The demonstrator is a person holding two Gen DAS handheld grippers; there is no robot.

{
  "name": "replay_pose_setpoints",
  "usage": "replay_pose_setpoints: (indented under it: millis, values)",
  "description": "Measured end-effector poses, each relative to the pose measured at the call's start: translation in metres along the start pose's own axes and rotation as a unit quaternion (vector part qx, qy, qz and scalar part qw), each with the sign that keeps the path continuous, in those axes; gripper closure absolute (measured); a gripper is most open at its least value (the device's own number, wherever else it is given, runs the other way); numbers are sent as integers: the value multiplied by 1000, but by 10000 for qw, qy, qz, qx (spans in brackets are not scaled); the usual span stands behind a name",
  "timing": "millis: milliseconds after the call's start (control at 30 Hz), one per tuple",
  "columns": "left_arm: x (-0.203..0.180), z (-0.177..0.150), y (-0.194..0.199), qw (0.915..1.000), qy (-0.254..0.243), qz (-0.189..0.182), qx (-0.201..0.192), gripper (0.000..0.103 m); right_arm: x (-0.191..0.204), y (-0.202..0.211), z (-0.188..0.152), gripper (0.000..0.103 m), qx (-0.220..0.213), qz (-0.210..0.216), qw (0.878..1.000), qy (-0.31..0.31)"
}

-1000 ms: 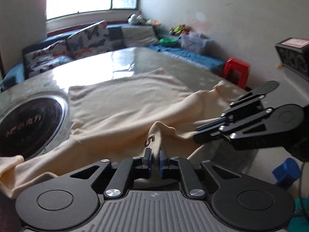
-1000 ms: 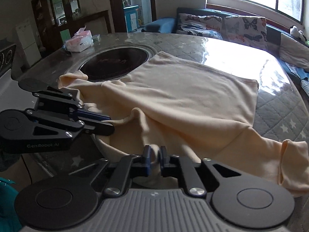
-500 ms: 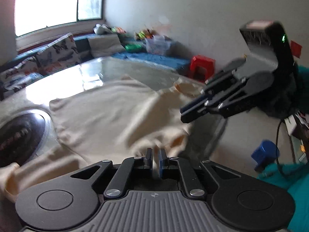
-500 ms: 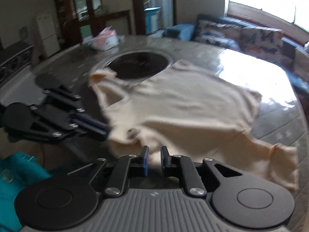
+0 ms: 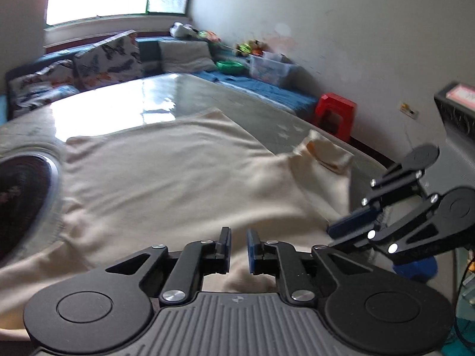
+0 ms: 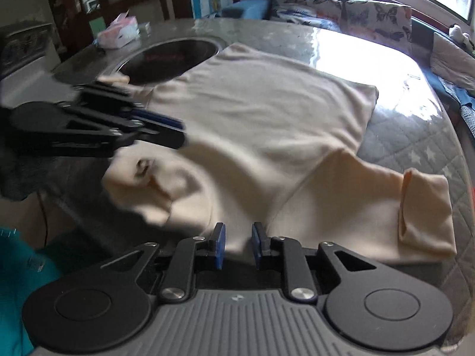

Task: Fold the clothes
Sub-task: 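Lay the shirt flat on the table with both grippers and open them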

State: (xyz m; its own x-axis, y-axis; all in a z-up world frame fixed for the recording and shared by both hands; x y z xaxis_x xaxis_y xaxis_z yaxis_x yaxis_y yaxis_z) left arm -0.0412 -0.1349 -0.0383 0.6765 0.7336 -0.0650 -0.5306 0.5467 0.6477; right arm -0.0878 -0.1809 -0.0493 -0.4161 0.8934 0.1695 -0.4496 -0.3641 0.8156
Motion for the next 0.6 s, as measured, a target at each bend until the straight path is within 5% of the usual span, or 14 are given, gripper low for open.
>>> replay_pose_setpoints:
  millis: [367, 600]
  values:
    - [-21, -16, 2, 9989, -226, -374, 179, 83, -48, 4, 56, 71, -714, -670, 9951, -146]
    - [-25, 6, 8, 9987, -198, -475, -62, 79, -77, -19, 51, 71, -520, -858, 9941, -410]
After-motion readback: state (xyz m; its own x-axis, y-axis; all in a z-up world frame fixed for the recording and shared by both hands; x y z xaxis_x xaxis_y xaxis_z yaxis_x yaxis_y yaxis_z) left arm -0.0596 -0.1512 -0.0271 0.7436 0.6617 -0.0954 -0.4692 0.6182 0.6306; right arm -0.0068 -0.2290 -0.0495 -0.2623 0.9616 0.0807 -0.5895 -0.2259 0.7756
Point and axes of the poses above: each gripper's, at about its wrist camera, not at the fingertips, and y roughly against the way its jaws point, x to its left, z to its top, the point moved 9 cm from there along -y, roughly the way its jaws point, and after that the axes turned 8 degrees about z, right-handed, at the moved point
